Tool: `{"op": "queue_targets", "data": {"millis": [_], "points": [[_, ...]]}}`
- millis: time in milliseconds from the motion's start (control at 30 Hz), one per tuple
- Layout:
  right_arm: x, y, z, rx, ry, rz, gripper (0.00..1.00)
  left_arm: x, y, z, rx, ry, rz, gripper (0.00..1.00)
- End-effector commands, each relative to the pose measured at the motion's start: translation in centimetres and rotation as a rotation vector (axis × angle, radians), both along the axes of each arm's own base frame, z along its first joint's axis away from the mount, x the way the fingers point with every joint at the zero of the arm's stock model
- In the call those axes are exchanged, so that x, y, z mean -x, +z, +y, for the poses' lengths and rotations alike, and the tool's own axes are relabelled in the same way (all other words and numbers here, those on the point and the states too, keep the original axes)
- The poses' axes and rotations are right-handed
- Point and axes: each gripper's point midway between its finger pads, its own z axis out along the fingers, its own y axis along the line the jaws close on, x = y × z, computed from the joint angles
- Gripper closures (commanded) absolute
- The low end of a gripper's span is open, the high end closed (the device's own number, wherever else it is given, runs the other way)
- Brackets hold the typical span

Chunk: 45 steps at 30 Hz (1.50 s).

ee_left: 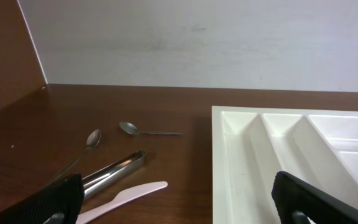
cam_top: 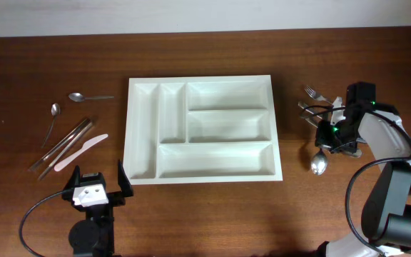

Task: Pack container
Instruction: 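Lower the right gripper and grasp the silver spoon handle, then carry the spoon to the tray's top compartment and release it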

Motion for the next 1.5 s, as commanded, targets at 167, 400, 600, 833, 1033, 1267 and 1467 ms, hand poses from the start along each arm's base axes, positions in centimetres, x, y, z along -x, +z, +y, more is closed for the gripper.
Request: {"op": "queue_targets", "data": {"millis": [167, 400, 600, 833, 1033, 1267, 1467], "points": [[-2.8, 1.8, 1.7, 0.042, 0.073, -0.071, 0.96, 0.0, -0.1, 0.0, -0.011, -0.005, 0.0, 0.01], [-9.2, 8.3, 3.7, 0.141, 0.163, -0.285, 0.96, 0.0, -0.1, 0.0, -0.011, -0.005, 0.0, 0.01], [-15.1, 14.4, 6.5, 0.13, 0.131, -0.554, 0.96, 0.0, -0.1, 0.0, -0.011, -0.005, 0.0, 0.01], [-17.7, 16.6, 10.6, -0.052, -0.117, -0.672, 0.96, 0.0, -0.1, 0.0, -0.011, -0.005, 0.0, 0.01], [-17.6, 15.6, 17.1, -0.131, -0.068, -0.657, 0.96, 0.0, -0.1, 0.0, -0.011, -0.005, 0.0, 0.01], [-16.6, 11.9, 23.4, -0.233, -0.207, -0.55, 0.96, 0.0, -0.1, 0.0, -0.011, -0.005, 0.0, 0.01], [-16.7, 9.3, 24.6, -0.296, -0.47, -0.482, 0.96, 0.0, -0.1, 0.0, -0.011, -0.005, 0.0, 0.01]]}}
